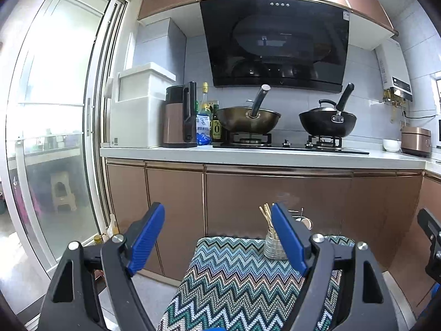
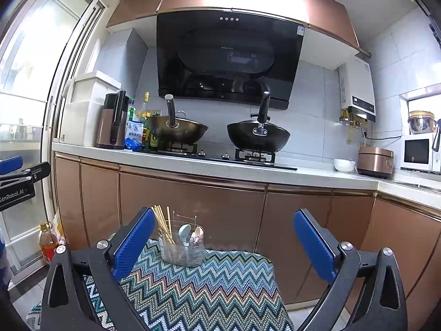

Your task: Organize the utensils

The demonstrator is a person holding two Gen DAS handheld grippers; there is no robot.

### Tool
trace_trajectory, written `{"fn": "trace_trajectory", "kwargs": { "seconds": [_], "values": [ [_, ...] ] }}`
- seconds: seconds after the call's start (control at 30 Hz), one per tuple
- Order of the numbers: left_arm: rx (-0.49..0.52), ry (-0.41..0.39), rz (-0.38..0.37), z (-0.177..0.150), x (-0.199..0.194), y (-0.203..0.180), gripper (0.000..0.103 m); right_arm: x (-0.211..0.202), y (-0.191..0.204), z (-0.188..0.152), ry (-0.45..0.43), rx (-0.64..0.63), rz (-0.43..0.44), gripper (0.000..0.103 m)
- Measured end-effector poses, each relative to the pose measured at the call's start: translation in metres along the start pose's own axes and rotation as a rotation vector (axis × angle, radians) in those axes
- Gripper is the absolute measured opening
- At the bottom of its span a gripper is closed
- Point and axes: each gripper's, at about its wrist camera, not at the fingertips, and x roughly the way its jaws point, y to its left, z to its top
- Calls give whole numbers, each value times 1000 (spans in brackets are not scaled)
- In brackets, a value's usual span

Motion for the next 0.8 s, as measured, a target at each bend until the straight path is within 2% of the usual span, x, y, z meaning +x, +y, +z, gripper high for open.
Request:
{"fn": "trace_trajectory", "kwargs": {
  "seconds": [0.47,0.8],
  "values": [
    [-3,19,-6,-6,5,0,78,4,-4,-5,32,5,-33,100],
    [2,23,-8,-8,6,1,79,6,1,-7,37,-4,-23,100]
  ]
}}
